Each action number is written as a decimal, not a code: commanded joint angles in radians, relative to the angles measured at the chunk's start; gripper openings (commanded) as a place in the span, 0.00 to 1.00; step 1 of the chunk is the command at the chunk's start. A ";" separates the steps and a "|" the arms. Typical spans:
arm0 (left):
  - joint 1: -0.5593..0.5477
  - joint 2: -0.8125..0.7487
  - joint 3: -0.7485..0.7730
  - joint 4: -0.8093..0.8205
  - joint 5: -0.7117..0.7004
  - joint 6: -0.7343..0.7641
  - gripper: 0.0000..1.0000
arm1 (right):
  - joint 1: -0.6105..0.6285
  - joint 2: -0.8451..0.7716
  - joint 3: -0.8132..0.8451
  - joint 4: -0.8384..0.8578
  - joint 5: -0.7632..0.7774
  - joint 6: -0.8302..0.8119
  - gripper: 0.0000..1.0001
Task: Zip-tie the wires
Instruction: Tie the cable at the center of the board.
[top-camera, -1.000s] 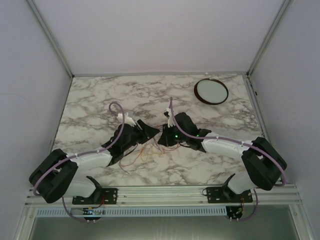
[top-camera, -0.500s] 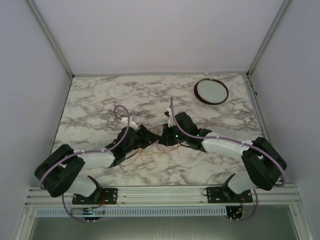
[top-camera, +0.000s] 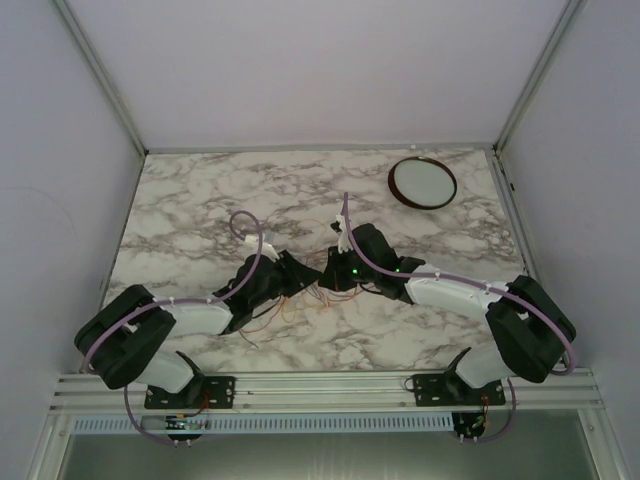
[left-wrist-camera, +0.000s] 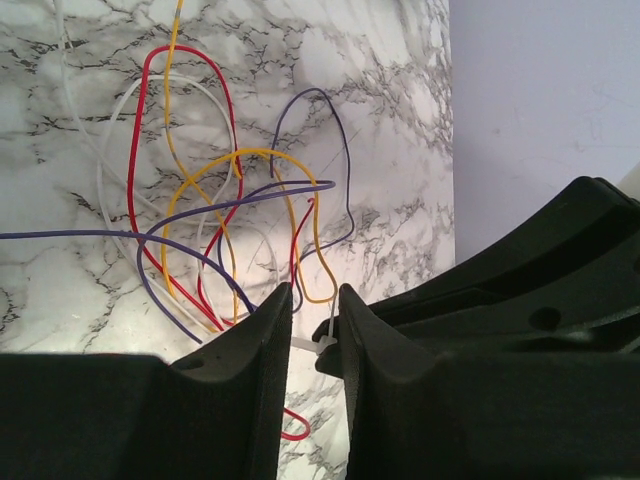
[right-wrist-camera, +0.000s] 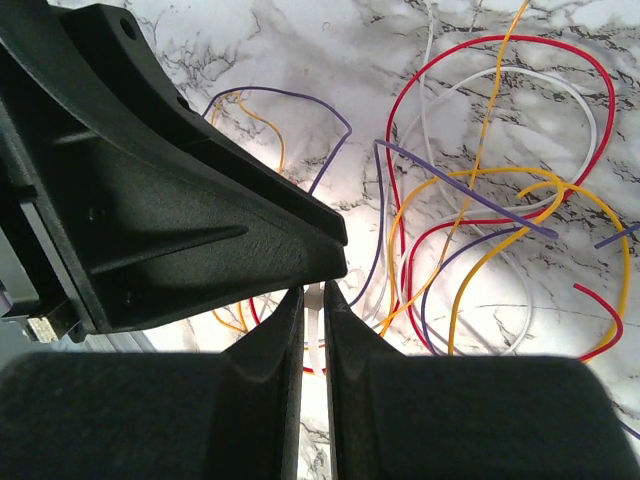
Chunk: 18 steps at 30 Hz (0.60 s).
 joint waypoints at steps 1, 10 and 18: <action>-0.008 0.023 0.000 0.074 0.014 -0.007 0.24 | -0.007 -0.018 0.028 0.013 0.004 0.010 0.04; -0.009 0.005 -0.008 0.077 0.008 -0.009 0.00 | -0.007 -0.008 0.021 0.015 0.006 0.013 0.04; 0.008 -0.063 -0.005 0.020 -0.044 0.006 0.00 | 0.010 -0.018 -0.007 -0.009 0.033 0.018 0.04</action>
